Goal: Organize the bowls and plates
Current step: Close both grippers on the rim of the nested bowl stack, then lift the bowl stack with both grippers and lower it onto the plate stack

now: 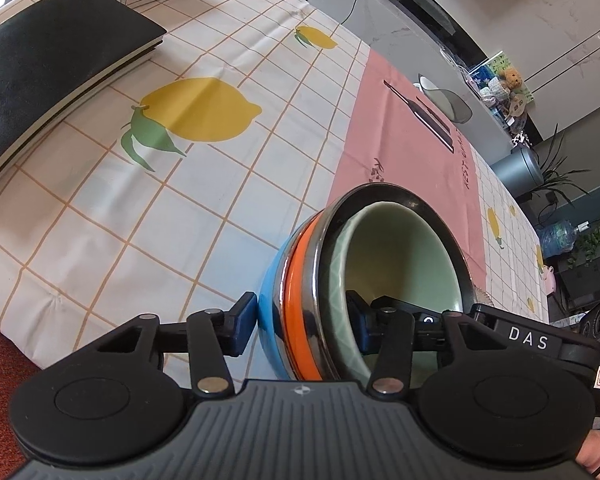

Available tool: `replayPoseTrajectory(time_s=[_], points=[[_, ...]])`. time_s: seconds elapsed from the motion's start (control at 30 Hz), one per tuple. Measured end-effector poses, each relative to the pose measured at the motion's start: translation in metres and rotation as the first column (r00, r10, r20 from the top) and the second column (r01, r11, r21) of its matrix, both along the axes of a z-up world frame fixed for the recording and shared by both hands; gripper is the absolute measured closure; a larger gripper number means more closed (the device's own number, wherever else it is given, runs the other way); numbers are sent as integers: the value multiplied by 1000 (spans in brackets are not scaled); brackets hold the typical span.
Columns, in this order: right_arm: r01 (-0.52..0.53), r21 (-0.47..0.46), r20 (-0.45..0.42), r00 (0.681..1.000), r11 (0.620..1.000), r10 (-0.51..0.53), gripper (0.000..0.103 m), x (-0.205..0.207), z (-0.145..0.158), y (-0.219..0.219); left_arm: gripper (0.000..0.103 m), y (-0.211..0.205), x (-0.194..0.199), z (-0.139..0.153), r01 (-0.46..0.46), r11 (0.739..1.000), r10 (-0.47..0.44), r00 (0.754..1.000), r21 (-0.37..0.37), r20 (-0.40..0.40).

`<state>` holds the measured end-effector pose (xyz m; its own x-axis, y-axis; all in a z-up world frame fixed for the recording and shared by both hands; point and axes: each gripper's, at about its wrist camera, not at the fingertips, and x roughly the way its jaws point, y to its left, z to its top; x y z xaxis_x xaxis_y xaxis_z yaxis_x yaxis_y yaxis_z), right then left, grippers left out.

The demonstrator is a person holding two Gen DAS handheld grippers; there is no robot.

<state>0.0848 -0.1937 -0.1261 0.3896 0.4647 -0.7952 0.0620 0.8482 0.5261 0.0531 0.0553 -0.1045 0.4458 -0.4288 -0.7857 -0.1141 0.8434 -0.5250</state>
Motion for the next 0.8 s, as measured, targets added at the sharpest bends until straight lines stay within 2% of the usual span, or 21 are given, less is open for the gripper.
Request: replayPoseTrajectory(time_s=[0.2,0.5,0.8], points=[[-3,26,-10,1000,1000,3,51,-1,0,-1,45,-3,1,0,-9,1000,9,1000,6,-1],[4,23,2,1000,1000,-4,53,-3,0,-1,46,-5,0,1,-45,999,45,999,11,-7],[45,66,-12,999,997,-45,56,-7,-3,-9,46,-10,-1,6,-45,998,45,999,32,1]])
